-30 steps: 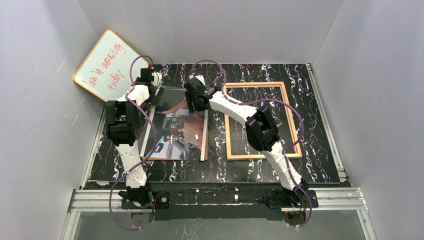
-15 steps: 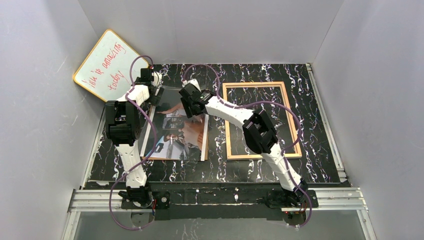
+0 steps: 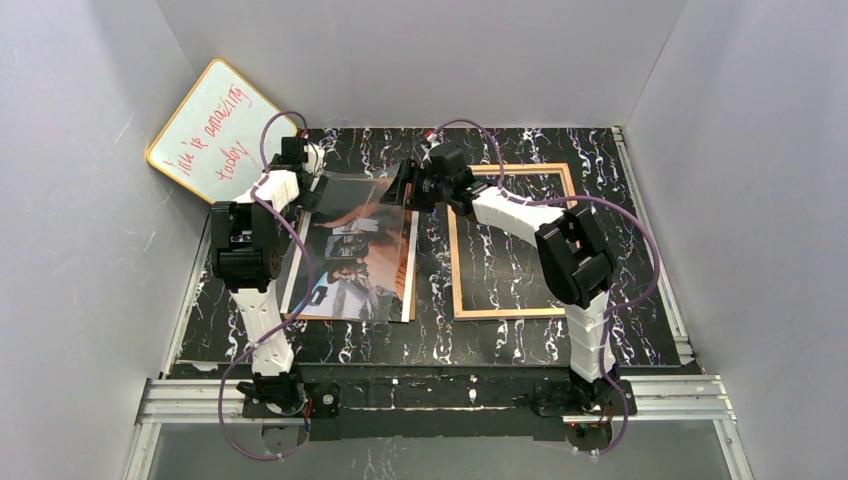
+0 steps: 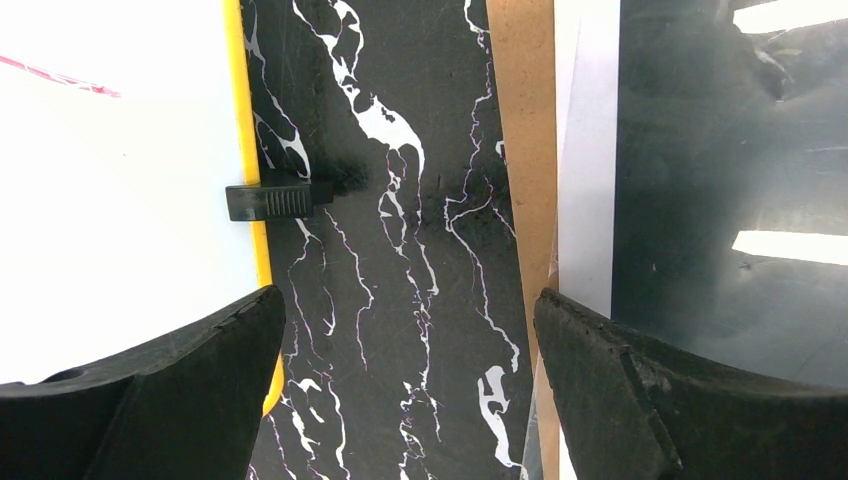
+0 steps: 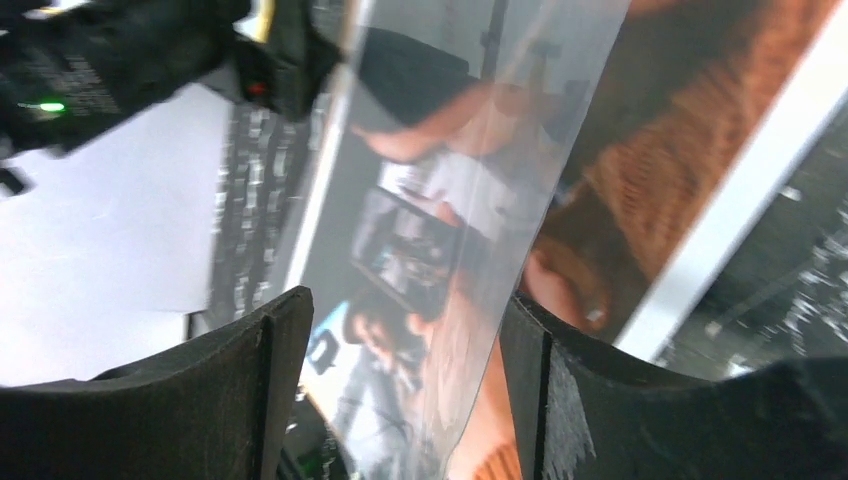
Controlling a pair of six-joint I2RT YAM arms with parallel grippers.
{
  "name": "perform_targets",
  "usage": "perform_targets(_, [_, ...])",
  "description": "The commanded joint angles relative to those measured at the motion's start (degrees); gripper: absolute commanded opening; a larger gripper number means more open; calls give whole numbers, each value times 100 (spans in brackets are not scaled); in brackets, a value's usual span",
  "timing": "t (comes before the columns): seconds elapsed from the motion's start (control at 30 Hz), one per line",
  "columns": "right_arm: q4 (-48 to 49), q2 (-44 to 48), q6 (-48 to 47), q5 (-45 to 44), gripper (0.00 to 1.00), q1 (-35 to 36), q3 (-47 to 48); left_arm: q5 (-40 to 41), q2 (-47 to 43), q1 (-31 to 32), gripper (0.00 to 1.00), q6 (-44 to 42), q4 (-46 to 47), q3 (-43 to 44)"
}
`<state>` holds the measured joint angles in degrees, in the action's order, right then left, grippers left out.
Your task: Put the photo into the frame
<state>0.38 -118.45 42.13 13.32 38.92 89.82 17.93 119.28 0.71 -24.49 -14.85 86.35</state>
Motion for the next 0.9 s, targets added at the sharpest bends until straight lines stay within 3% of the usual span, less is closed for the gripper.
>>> perform_targets(0.0, [1631, 164, 914, 1254, 74, -82, -287, -445, 219, 76, 95, 6, -1067, -363])
perform_targets(0.17, [1725, -8, 1072, 1431, 73, -99, -238, -465, 210, 75, 95, -29, -1128, -343])
perform_targets(0.23, [1427, -106, 1021, 1315, 68, -96, -77, -490, 209, 71, 95, -29, -1206, -304])
perform_targets(0.37, [938, -266, 887, 1184, 46, -104, 203, -689, 254, 3, 96, -13, -1573, 2])
perform_targets(0.5, [415, -309, 687, 1173, 10, -194, 508, -879, 297, -239, 98, -37, -2247, 645])
perform_targets(0.57, [322, -196, 683, 1331, 1, -315, 592, -896, 249, -322, 98, -123, -2661, 994])
perform_targets(0.73, [-7, 388, 521, 1690, 1, -731, 631, -738, -102, -342, 98, -336, -3236, 1762])
perform_targets(0.87, [-1043, 963, 182, 1955, 1, -1331, 433, -1080, -291, -287, 98, -253, -3804, 2270])
